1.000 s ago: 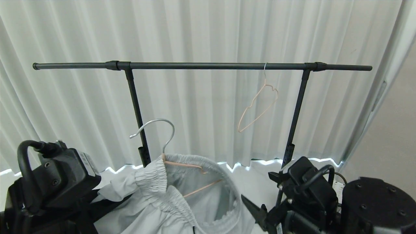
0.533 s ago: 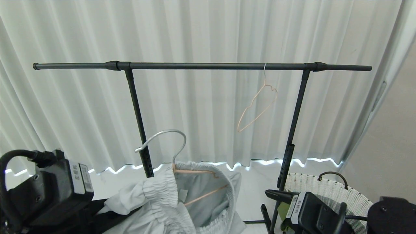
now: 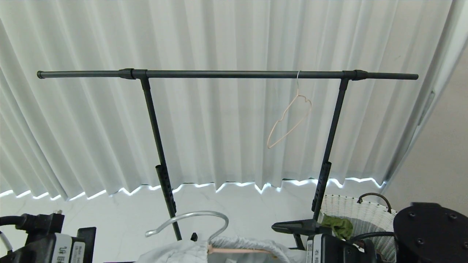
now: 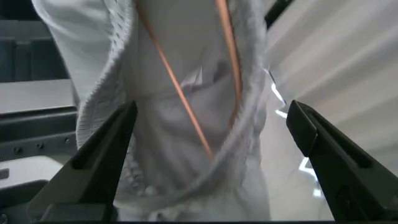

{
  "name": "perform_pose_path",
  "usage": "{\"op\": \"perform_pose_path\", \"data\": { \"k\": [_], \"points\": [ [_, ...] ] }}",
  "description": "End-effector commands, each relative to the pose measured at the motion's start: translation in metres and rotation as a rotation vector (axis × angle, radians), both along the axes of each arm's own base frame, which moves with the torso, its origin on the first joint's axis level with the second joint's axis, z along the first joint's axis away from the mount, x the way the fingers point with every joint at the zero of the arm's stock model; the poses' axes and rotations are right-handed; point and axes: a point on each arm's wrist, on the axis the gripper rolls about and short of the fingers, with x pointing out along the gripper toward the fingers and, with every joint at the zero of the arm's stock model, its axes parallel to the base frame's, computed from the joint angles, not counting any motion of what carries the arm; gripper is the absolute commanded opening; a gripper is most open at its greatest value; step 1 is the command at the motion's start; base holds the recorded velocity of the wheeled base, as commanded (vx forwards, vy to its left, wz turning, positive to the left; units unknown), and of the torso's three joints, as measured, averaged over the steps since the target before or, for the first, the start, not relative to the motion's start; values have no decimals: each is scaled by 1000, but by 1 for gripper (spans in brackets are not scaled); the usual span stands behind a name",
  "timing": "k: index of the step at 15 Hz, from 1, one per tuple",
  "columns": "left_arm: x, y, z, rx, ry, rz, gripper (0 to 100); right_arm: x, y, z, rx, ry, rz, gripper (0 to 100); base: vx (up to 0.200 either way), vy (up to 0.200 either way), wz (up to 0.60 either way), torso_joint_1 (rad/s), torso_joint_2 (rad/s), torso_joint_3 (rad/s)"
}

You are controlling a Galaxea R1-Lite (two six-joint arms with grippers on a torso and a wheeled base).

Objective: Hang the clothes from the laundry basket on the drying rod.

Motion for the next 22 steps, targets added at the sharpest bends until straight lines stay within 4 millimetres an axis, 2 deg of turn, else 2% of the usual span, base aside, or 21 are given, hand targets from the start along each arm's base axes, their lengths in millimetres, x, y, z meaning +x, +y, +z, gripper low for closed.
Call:
{"op": "perform_pose_path", "data": {
  "k": [1, 5, 10, 11, 20, 21, 22],
  "points": [
    [-3, -3, -1, 3, -2, -40, 0, 0, 6, 6, -1, -14, 45, 100, 0, 0, 0, 0, 0, 0],
    [-10, -9, -3, 9, 2, -122, 0, -2, 23, 4, -23, -2, 117, 100, 0, 0, 0, 0, 0, 0],
    [-11, -9, -1, 3, -5, -122, 0, -7, 26, 1, -33, 7, 138, 100, 0, 0, 0, 0, 0, 0],
    [-11, -9, -1, 3, -5, -122, 0, -7, 26, 1, -33, 7, 138, 0, 0, 0, 0, 0, 0, 0],
    [-12, -7, 1, 1, -27, -120, 0, -6, 26, 2, -31, -5, 126, 0, 0, 0, 0, 0, 0, 0],
    [-12, -7, 1, 1, -28, -119, 100, -6, 25, 3, -31, -19, 128, 0, 0, 0, 0, 0, 0, 0],
    [-12, -7, 1, 2, -27, -119, 100, -5, 24, 4, -32, -36, 133, 0, 0, 0, 0, 0, 0, 0]
  ]
}}
